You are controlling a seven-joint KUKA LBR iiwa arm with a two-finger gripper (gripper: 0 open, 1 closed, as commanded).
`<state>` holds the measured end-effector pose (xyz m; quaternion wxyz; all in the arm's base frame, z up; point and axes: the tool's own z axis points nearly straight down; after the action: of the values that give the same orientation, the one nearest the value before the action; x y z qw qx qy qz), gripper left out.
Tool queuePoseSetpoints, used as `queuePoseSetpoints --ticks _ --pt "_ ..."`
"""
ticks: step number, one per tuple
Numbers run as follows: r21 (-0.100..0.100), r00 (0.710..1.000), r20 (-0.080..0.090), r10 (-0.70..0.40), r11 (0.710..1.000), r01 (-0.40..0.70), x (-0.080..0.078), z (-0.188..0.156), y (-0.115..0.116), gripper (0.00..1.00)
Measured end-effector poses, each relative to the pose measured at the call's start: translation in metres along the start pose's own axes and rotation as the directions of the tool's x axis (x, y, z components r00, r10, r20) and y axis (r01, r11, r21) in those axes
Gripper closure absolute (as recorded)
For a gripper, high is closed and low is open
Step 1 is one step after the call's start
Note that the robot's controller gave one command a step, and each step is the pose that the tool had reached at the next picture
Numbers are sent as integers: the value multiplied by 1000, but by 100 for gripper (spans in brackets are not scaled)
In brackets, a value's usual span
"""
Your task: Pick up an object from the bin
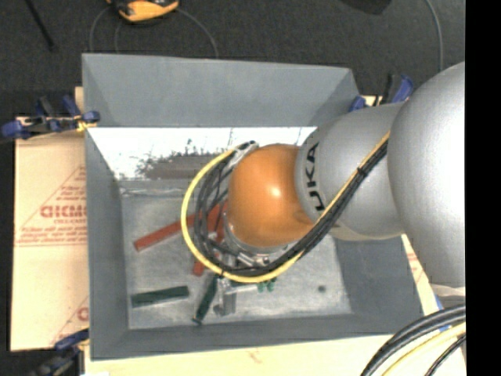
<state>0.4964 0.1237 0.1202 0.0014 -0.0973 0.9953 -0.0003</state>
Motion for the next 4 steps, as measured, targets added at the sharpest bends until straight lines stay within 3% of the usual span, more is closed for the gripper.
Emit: queuePoseSetpoints --ticks 1,3,4 --pt "-2 1000 5 -9 1000 9 -15 48 -15 100" --pt "-2 1000 5 -7 1000 7 -15 48 -15 100" --pt "0 999 8 34 999 -34 -23 -125 -19 100"
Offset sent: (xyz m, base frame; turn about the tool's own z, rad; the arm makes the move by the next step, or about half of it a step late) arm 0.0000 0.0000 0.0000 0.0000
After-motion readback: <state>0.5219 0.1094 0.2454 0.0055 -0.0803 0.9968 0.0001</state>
